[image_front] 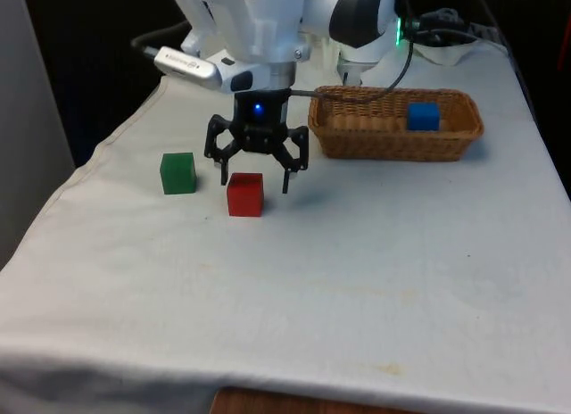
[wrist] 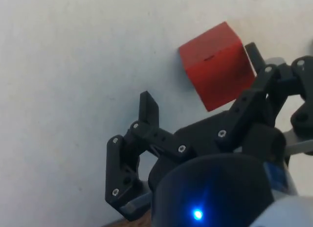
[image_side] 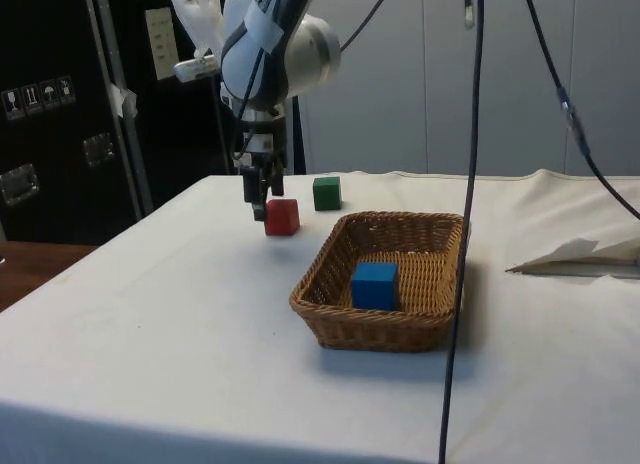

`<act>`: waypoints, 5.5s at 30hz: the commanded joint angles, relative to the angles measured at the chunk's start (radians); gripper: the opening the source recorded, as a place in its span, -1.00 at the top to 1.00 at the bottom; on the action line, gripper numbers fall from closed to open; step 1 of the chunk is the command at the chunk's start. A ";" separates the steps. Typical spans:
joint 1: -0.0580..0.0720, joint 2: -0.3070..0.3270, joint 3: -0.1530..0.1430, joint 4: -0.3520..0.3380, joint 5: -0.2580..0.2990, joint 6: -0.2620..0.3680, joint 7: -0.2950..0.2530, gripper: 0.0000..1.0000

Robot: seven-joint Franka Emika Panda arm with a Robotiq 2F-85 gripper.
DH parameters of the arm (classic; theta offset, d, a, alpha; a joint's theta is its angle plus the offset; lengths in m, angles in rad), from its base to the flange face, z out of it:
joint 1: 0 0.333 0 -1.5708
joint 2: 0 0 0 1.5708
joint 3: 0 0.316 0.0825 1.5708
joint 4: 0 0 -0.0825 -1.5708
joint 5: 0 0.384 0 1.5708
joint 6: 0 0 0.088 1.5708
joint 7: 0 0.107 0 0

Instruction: Pick up exactly two blocks and place them into the basket.

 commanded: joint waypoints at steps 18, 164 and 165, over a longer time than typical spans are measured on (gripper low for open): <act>-0.031 0.081 -0.022 0.074 0.063 -0.005 -0.135 -1.00; 0.045 -0.773 -0.056 -0.663 -0.309 -0.070 0.281 0.82; 0.041 -0.772 -0.042 -0.673 -0.340 -0.046 0.317 0.82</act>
